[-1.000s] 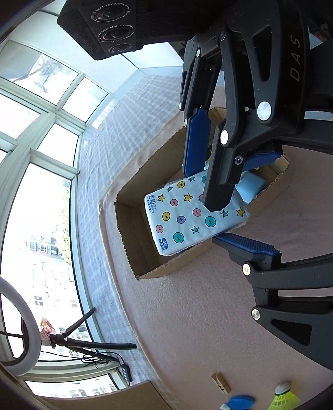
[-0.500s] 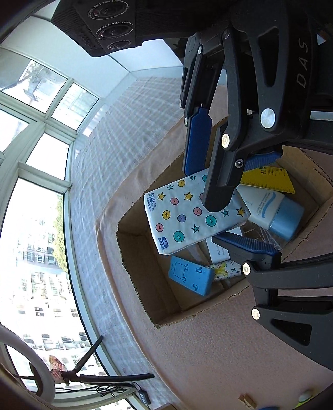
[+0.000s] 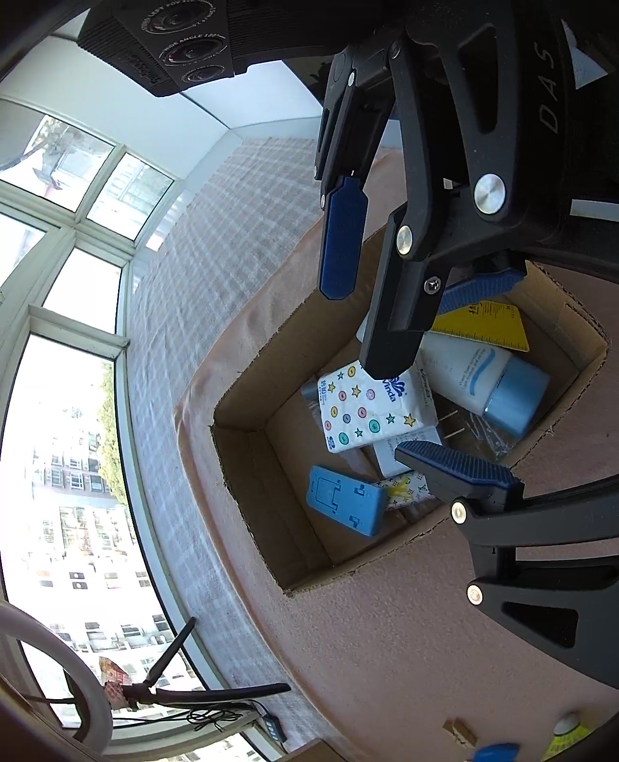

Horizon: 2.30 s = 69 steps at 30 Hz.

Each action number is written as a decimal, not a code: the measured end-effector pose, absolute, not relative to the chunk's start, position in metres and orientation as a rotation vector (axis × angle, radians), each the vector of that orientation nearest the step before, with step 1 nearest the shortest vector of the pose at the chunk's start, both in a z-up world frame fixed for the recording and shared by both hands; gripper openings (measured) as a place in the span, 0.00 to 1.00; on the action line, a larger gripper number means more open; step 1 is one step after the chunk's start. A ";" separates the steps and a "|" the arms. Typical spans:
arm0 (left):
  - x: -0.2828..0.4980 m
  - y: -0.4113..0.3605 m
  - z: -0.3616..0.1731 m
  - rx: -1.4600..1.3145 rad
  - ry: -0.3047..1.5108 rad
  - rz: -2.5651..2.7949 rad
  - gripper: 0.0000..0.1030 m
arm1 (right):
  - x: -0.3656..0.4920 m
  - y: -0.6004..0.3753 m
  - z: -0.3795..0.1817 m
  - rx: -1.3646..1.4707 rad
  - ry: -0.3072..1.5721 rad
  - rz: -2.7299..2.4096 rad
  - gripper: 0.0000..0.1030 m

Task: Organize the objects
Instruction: 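Carry the tissue pack over the box and open both tools, then grasp the yellow shuttlecock by its cork with the right tool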

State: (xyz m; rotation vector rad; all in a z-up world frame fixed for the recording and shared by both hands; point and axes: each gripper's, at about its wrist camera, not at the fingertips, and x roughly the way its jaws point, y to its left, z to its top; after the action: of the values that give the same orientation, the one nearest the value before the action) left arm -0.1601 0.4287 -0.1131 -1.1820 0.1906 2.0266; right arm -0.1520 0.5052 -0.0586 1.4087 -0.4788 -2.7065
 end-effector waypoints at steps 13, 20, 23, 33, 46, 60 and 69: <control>-0.152 0.338 -0.101 -1.203 0.120 2.151 0.56 | -0.144 0.473 -0.049 1.346 -0.511 -2.695 0.51; -0.145 0.244 -0.104 -1.253 0.013 2.288 0.56 | -0.153 0.427 -0.050 1.332 -0.473 -2.615 0.51; -0.139 0.200 -0.112 -1.290 -0.041 2.342 0.56 | -0.159 0.402 -0.052 1.329 -0.444 -2.562 0.51; -0.130 0.080 -0.149 -1.443 -0.276 2.442 0.56 | -0.194 0.303 -0.066 1.318 -0.330 -2.316 0.51; -0.150 0.032 -0.181 -1.493 -0.479 2.428 0.56 | -0.249 0.194 -0.107 1.414 -0.169 -2.028 0.50; -0.191 0.031 -0.195 -1.498 -0.477 2.417 0.56 | -0.282 0.146 -0.149 1.489 -0.124 -1.893 0.45; -0.208 0.032 -0.208 -1.519 -0.499 2.396 0.56 | -0.294 0.144 -0.162 1.530 -0.121 -1.897 0.43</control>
State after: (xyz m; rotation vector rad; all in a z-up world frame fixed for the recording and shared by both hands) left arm -0.2079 0.0316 -0.2084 -1.5190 -0.4994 2.3962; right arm -0.2944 0.1441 -0.1622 1.5296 -0.1206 -1.8970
